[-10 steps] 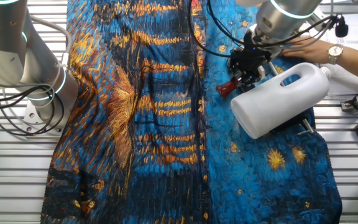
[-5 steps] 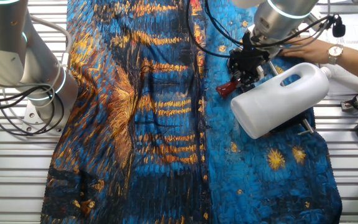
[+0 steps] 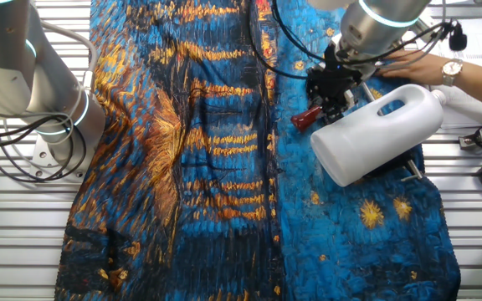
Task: Push down the lever
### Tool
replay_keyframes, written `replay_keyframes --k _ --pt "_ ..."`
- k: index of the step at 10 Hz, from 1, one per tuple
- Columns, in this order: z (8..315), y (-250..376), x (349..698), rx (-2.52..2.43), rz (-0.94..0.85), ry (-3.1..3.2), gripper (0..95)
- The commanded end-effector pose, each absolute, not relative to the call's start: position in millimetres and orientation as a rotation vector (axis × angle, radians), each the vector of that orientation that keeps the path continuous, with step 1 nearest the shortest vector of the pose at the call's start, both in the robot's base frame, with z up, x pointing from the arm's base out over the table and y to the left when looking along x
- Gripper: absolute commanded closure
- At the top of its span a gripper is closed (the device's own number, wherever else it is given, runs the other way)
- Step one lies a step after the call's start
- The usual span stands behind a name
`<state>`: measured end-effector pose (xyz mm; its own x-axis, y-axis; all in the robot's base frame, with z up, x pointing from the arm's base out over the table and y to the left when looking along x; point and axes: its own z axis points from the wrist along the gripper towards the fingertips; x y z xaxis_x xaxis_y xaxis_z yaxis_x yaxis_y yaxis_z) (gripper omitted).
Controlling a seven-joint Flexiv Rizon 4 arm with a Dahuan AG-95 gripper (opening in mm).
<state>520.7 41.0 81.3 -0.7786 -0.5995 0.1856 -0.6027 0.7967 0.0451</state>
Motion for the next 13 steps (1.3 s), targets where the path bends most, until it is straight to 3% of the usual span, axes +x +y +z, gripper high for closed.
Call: replay_keyframes --k 1,2,5,8,13 --pt "103.9 41.0 518.7 0.922 0.030 -2.806 76.0" --pt "117.1 41.5 518.3 0.888 0.038 -2.844 95.0" --pt "150.4 41.5 546.0 0.801 0.027 -2.915 95.0" --pt "180.5 21.3 604.9 0.669 -0.076 -3.063 95.0" --pt "205.6 18.9 665.3 0.512 -0.083 -3.101 95.0"
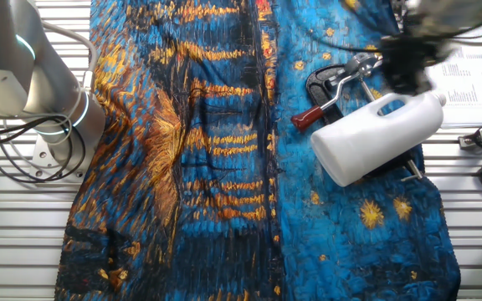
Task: Push down the lever
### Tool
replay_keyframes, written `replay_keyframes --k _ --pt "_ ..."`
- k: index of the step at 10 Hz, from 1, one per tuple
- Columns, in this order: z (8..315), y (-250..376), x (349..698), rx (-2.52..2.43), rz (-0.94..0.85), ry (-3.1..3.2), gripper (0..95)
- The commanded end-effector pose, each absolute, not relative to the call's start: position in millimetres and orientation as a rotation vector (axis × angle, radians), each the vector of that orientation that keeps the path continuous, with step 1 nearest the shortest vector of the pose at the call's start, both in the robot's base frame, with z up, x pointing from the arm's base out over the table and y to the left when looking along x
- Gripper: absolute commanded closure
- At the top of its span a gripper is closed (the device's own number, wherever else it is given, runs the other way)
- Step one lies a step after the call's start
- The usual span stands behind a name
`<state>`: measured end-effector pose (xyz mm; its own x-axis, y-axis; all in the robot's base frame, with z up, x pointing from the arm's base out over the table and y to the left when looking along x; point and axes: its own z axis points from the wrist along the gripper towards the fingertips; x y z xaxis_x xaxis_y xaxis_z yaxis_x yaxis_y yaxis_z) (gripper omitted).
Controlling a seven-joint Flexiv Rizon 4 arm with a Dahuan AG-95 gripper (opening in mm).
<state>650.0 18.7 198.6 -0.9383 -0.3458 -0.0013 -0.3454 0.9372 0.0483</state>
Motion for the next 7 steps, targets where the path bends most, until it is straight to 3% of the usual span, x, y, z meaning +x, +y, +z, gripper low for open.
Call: replay_keyframes --k 1,7 --pt "204.9 18.7 665.5 0.475 -0.074 -3.125 95.0" --pt "205.7 17.5 661.9 0.457 -0.062 -3.122 95.0"
